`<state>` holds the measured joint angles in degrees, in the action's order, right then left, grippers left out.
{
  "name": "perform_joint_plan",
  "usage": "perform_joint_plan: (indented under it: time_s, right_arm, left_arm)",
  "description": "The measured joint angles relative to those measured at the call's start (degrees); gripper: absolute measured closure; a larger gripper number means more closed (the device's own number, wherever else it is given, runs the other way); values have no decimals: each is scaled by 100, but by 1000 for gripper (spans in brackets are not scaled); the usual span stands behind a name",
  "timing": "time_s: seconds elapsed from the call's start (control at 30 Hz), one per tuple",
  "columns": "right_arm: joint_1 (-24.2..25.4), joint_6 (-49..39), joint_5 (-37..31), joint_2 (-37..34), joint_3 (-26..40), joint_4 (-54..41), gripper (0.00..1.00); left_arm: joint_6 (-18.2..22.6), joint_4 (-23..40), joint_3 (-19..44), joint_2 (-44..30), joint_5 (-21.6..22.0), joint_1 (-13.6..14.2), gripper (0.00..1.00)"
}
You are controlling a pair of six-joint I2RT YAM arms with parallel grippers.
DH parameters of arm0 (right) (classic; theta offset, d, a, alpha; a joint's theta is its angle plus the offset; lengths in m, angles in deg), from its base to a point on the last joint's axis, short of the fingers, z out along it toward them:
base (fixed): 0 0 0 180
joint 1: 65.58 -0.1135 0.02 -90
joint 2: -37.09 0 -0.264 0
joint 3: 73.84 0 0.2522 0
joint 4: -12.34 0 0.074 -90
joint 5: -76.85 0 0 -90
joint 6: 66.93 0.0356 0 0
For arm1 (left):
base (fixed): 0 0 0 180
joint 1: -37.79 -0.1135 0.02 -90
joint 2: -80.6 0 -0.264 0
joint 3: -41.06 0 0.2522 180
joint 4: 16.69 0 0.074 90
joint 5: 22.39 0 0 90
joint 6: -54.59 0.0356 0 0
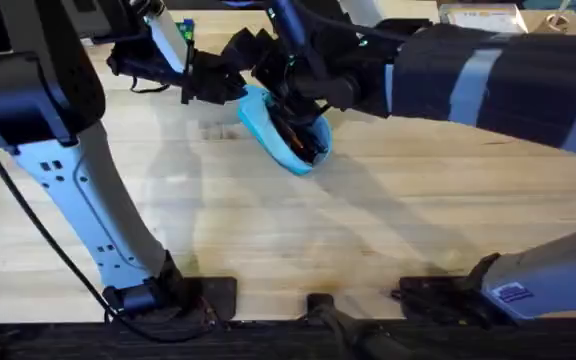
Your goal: Unzip the bag, pick up the pens from the table one at a time and place them inside, then zip the bag closed.
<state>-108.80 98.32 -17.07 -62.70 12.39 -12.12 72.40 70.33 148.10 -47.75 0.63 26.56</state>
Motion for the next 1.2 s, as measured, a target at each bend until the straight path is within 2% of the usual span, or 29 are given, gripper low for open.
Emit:
perform_joint_plan:
  time_s: [0.43, 0.9, 1.2]
  right_arm:
    - [0, 21, -83, -79, 0, 272, 3]
    - [0, 70, -303, -88, 0, -164, 3]
    - [-4, 172, -494, -382, 0, 266, 4]
  left_arm:
    - [-2, 0, 0, 0, 11, 0, 958]
    - [-2, 2, 0, 0, 13, 0, 958]
    - [-2, 2, 0, -2, 15, 0, 958]
